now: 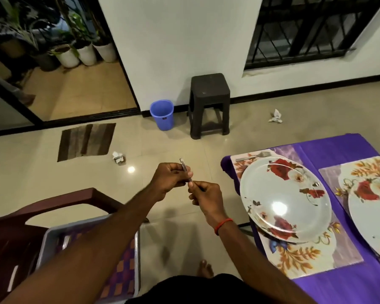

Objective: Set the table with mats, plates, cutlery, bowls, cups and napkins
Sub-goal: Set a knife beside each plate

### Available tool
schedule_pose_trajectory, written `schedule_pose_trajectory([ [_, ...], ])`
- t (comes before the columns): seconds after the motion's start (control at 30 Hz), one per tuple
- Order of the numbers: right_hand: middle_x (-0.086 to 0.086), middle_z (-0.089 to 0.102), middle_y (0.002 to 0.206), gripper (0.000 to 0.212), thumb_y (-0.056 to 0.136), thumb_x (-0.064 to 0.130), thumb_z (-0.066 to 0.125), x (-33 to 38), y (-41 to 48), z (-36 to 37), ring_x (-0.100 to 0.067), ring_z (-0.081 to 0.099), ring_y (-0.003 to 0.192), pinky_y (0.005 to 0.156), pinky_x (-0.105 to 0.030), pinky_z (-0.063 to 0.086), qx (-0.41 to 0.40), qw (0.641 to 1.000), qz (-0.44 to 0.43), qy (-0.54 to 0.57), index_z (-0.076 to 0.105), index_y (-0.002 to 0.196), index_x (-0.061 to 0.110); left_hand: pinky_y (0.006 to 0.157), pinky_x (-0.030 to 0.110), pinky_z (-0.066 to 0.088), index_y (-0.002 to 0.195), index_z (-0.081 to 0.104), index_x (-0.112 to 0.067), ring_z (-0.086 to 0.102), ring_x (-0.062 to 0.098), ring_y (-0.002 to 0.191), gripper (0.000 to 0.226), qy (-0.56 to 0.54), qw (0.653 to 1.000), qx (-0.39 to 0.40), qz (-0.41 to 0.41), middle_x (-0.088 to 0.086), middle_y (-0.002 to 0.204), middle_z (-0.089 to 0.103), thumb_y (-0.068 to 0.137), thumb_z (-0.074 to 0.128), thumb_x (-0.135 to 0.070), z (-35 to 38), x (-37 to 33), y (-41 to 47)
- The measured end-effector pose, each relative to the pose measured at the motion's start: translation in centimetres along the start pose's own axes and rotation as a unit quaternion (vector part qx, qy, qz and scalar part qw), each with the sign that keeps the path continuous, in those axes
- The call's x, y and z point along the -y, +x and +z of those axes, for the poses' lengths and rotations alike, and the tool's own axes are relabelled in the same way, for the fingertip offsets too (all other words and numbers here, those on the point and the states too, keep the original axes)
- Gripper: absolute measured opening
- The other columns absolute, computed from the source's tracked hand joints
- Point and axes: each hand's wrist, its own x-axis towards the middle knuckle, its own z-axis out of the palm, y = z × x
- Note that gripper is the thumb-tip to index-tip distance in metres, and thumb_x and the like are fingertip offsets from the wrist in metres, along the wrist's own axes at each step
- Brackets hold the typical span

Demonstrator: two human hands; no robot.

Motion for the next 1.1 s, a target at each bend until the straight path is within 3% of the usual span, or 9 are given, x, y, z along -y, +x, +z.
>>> schedule_pose_trajectory([
  [0.23,-0.008,0.074,0.08,0.014,0.096,0.02,0.066,-0.8,0.9,-3.4,-0.024,0.072,0.076,0.073,-0.035,0.063,-0.05,0.999,0.011,0.01,0.077,0.093,0.012,0.082,0.038,0.062,0.097,0.077,-0.009,0.076,0.023,0.08,0.019,0.036,0.999,0.026,0.004,0.012,0.09,0.078,0.081,0.085,-0.012,4.3,-0.8,2.2],
  [0.4,-0.007,0.073,0.08,0.017,0.098,0.019,0.062,-0.9,0.9,-6.1,-0.023,0.072,0.077,0.068,-0.032,0.063,-0.104,0.994,0.019,0.011,0.077,0.093,0.012,0.075,0.033,0.06,0.096,0.077,-0.008,0.075,0.018,0.075,0.017,0.054,0.996,0.072,-0.001,0.008,0.083,0.078,0.082,0.084,-0.014,7.9,-1.1,3.6],
  [0.5,-0.005,0.073,0.081,0.017,0.099,0.018,0.061,-0.7,1.0,-7.5,-0.019,0.072,0.075,0.065,-0.031,0.063,-0.156,0.987,0.035,0.015,0.075,0.09,0.014,0.075,0.033,0.059,0.101,0.075,-0.006,0.074,0.022,0.082,0.02,0.06,0.992,0.112,-0.004,0.01,0.089,0.078,0.084,0.082,-0.015,10.2,-1.1,4.8],
  [0.73,-0.007,0.075,0.078,0.017,0.095,0.015,0.063,-0.2,1.3,-11.7,-0.018,0.073,0.069,0.06,-0.028,0.06,-0.308,0.949,0.044,0.039,0.079,0.094,0.008,0.07,0.029,0.055,0.102,0.075,-0.006,0.075,0.018,0.084,0.022,0.111,0.964,0.242,-0.008,0.008,0.092,0.078,0.088,0.079,-0.022,16.6,-2.0,7.3],
  [0.83,-0.008,0.075,0.075,0.017,0.094,0.014,0.063,0.8,1.4,-12.8,-0.019,0.073,0.067,0.061,-0.032,0.062,-0.355,0.931,0.044,0.067,0.078,0.09,0.008,0.071,0.03,0.059,0.097,0.073,-0.004,0.072,0.021,0.081,0.016,0.099,0.947,0.304,-0.033,0.011,0.089,0.076,0.089,0.078,-0.017,18.7,-2.8,8.2],
  [0.93,-0.009,0.073,0.069,0.015,0.092,0.014,0.066,1.3,1.5,-13.4,-0.017,0.07,0.059,0.053,-0.025,0.056,-0.411,0.907,0.051,0.076,0.077,0.084,0.007,0.079,0.035,0.062,0.092,0.074,-0.005,0.073,0.024,0.08,0.005,0.088,0.927,0.362,-0.049,0.015,0.088,0.076,0.088,0.076,-0.008,20.5,-3.6,9.3],
  [1.0,-0.01,0.073,0.067,0.014,0.091,0.016,0.07,1.4,1.4,-13.4,-0.017,0.069,0.055,0.051,-0.024,0.055,-0.444,0.891,0.05,0.082,0.077,0.084,0.006,0.078,0.036,0.062,0.095,0.074,-0.001,0.075,0.026,0.08,0.007,0.073,0.916,0.387,-0.077,0.017,0.088,0.076,0.088,0.074,-0.002,21.2,-3.8,9.8],
  [1.1,-0.007,0.073,0.067,0.015,0.09,0.02,0.074,1.1,1.1,-13.1,-0.021,0.071,0.056,0.057,-0.033,0.061,-0.485,0.87,0.05,0.078,0.078,0.088,0.006,0.078,0.038,0.061,0.104,0.073,0.004,0.075,0.031,0.086,0.015,0.085,0.893,0.428,-0.105,0.021,0.094,0.076,0.089,0.072,0.001,21.9,-3.8,10.3],
])
